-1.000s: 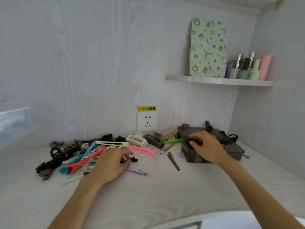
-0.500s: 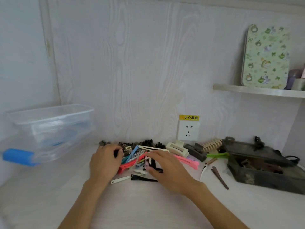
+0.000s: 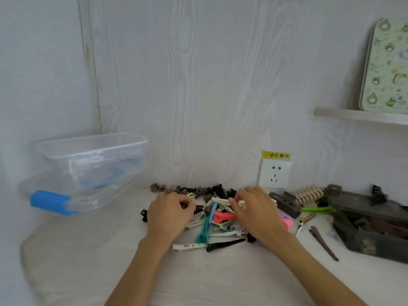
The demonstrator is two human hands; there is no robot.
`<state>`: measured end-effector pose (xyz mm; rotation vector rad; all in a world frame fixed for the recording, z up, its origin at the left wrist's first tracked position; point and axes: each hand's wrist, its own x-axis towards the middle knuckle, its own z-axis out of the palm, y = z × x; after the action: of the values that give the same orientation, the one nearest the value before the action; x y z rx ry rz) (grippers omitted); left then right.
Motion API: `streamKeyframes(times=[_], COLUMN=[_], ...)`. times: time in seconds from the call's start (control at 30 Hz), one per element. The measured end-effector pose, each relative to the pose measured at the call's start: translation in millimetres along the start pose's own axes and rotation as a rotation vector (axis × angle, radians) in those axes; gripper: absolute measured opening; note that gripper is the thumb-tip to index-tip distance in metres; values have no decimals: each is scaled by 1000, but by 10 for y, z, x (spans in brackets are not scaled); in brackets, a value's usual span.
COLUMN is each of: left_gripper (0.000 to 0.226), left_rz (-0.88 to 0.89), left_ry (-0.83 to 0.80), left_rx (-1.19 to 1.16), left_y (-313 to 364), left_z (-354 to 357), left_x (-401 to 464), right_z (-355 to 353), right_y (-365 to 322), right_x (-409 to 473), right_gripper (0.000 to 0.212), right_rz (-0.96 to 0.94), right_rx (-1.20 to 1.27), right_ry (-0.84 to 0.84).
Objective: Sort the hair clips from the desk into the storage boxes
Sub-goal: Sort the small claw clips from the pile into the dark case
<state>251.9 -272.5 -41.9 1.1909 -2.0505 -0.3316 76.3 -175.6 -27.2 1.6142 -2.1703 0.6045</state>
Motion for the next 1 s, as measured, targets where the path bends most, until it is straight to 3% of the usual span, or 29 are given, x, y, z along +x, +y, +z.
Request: streamKeyframes(times=[0.07,0.17,0.3,0.4,0.53,0.67,0.87,0.93,1.0], left_gripper=[21,25,31,42,42,27,28,27,26], left_rz=[19,11,27,77,224,190,42,-7,-51], left_ry=[29,64,163,206,81,-134,-226,-259,-281], left_rx=[91,193,302,409,403,290,157,71,10], left_y=[21,47,3,53,256,162,-50,-113,-147], left_z=[8,24,-9,-24,125,388,278,211,162], left_x=[3,-2,29,84,294,442,520,546,560], right_z=[35,212,433,390,272,296,445,469,504], right_y=[-62,-200,-336,-396,-426,-387,-404,-488,-585], right_x=[139,388,572,639,708,710,774,853,925], right_gripper=[24,36,44,41,27,25,44,59,61], right_rz=[-64,-35,-23,-61,-148,-252,-240,-220,-214], right_rx=[100,192,37,-161,-374,-379,-43,-17,-68], right_ry=[-10,-123,-367,-416,-320,-259,-445,-522,-568])
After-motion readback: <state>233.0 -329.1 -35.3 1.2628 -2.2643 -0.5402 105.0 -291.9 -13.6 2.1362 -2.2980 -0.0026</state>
